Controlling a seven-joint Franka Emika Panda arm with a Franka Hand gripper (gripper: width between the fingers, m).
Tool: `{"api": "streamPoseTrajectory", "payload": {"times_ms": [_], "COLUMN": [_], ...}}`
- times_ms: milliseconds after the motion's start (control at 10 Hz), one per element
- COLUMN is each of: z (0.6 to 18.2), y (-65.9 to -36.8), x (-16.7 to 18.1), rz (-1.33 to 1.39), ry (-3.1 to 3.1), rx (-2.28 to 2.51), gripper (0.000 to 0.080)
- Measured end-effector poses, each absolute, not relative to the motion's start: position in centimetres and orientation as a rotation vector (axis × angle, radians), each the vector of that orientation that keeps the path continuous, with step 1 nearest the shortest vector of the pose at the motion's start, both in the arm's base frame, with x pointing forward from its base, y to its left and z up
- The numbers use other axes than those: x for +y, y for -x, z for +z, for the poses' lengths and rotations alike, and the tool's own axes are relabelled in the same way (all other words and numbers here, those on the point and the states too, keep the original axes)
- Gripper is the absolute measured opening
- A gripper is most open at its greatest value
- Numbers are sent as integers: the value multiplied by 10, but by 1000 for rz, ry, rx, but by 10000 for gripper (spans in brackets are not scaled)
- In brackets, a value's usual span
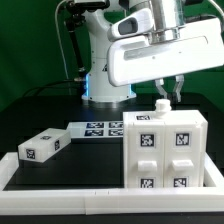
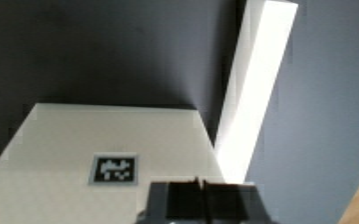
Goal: Assemble cabinet
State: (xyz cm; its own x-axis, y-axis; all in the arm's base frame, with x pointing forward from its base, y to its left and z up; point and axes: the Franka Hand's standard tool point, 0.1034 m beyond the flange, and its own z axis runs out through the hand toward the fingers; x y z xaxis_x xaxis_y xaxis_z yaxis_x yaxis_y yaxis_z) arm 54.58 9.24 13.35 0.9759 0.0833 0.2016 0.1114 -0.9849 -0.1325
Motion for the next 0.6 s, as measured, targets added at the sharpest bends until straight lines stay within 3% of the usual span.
{"api": "streamPoseTrajectory", "payload": {"times_ms": [100,200,300,500,600], "z": [133,133,133,131,119], "y": [-545,-545,-545,-543,-530], "x": [94,93,93,91,78], "rz": [-293,-293,-293,-286,-262], "ry": [2979,2979,2979,2980,2991], "rx": [-138,-137,-137,-127,-91], "gripper": [3,128,128,429,429]}}
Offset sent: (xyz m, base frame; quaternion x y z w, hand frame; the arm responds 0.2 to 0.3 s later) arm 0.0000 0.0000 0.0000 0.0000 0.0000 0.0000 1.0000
